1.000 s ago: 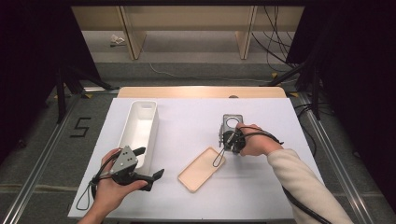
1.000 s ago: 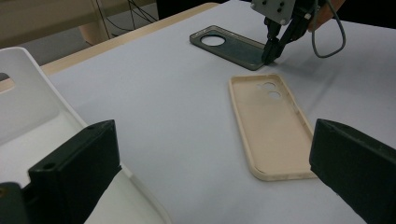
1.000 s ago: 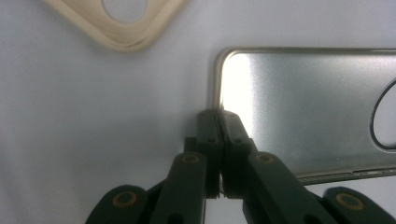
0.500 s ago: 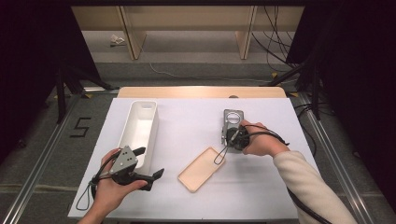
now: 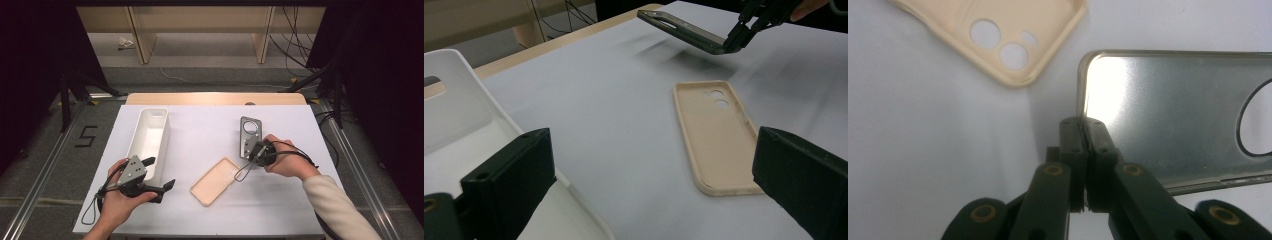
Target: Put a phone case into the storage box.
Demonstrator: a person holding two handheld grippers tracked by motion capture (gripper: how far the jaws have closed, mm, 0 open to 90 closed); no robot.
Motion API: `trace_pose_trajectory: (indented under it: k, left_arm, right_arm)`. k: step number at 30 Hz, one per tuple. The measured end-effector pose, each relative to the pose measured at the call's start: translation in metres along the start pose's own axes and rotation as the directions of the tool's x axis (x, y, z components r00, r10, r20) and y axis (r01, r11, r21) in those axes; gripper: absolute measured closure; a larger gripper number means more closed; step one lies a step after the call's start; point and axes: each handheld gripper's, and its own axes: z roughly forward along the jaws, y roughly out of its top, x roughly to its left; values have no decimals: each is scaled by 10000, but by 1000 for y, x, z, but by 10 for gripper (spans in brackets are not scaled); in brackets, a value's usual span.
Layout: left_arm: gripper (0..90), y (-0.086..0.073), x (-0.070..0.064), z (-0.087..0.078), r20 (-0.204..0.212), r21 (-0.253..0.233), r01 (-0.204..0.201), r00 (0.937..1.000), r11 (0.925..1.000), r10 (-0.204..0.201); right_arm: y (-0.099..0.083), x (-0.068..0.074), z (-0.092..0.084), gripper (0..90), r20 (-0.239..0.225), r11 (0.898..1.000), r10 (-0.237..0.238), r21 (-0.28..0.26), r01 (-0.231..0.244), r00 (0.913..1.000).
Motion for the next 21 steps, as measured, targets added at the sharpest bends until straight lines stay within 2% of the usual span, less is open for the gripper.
trace_pose_trajectory:
  k: [4,8,14,18,21]
  left_arm:
    - [33,0,0,1,-20,32,4,10000,10000,-4]
    - [35,0,1,1,-57,45,17,10000,10000,-17]
    - [38,0,2,1,-102,57,44,9999,10000,-43]
    - [40,0,2,1,-109,45,53,9999,10000,-53]
    - [41,0,2,1,-128,53,45,9999,10000,-44]
  right_arm:
    - [-7,6,-5,888,-151,9963,358,-778,-368,9992]
    - [-12,14,-11,888,-290,9847,685,-1589,-722,9972]
    - [-15,24,-26,888,-596,9491,1108,-2898,-1234,9920]
    - [-17,31,-31,888,-804,9290,1206,-3421,-1410,9894]
    - [-17,35,-32,888,-911,9196,1216,-3645,-1467,9884]
